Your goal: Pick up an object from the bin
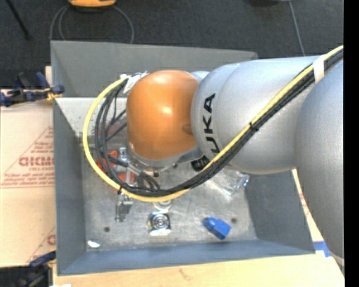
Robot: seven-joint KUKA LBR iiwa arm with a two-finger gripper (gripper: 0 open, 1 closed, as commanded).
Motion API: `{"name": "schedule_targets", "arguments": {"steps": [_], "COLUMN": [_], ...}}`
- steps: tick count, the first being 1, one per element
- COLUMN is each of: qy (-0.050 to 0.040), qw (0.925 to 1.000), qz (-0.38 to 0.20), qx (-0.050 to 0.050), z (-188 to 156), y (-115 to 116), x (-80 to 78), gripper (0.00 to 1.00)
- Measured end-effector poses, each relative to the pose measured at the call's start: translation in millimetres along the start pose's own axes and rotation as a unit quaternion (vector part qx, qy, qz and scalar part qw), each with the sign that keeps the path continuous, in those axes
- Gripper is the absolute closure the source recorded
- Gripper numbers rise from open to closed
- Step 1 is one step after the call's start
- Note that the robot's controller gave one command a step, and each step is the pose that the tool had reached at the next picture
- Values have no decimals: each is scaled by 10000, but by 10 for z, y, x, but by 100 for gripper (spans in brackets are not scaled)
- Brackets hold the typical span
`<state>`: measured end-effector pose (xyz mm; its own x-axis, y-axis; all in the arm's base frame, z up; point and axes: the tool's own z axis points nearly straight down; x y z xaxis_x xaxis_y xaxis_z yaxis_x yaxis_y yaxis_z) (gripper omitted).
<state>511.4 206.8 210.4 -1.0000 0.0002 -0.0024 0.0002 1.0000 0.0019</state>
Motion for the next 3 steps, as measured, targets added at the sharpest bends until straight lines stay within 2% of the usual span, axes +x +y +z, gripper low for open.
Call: {"name": "schedule_targets", "arguments": {"steps": [1,2,3], "qy": [-29,-56,-48], "qw": [9933,9860,9432], "qz": [-1158,-1668,-3322], "qx": [-2,-10,11], "z": [1045,1370,1371], "y": [-541,-1099,-689], "x": [-360,-24,24], "gripper": [0,0,0]}}
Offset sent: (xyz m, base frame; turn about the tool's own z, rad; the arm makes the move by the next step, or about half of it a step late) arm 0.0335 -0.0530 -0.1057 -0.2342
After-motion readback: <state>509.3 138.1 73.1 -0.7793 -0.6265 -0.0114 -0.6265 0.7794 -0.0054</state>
